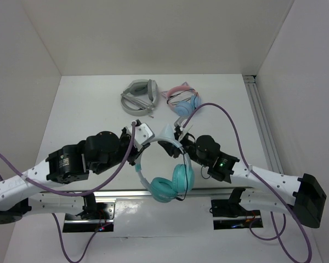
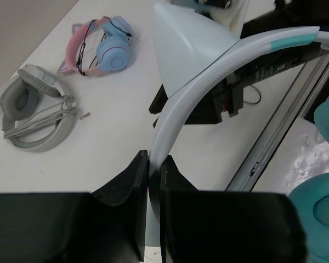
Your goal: Wrap the headphones
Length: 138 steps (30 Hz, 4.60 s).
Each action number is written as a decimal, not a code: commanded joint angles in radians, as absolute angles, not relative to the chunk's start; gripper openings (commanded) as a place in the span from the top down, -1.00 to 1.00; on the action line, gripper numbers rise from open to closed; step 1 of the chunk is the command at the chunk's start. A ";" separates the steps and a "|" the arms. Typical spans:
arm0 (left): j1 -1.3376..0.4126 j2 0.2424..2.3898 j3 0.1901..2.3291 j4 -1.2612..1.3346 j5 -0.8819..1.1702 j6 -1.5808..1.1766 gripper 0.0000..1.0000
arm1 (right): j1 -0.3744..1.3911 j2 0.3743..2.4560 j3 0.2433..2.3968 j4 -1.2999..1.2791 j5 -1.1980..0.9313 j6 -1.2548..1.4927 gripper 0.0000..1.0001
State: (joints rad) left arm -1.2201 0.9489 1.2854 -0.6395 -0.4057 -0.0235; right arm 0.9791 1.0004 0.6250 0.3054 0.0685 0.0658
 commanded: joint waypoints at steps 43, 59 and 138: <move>-1.229 0.958 1.292 -0.934 -1.200 -0.465 1.00 | 0.874 0.824 0.853 0.031 0.557 0.026 1.00; -0.773 1.272 1.236 -0.618 -0.511 -0.152 1.00 | 0.874 1.187 1.270 -0.290 0.362 -0.139 1.00; -1.131 0.735 1.266 -0.499 -1.064 -0.601 1.00 | 0.733 1.456 0.703 0.540 -0.845 0.161 0.73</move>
State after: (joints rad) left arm -1.1248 0.7372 1.2011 -0.5838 -0.9649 -0.4774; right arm 0.7406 1.4490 0.7341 0.3386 -0.8024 0.0956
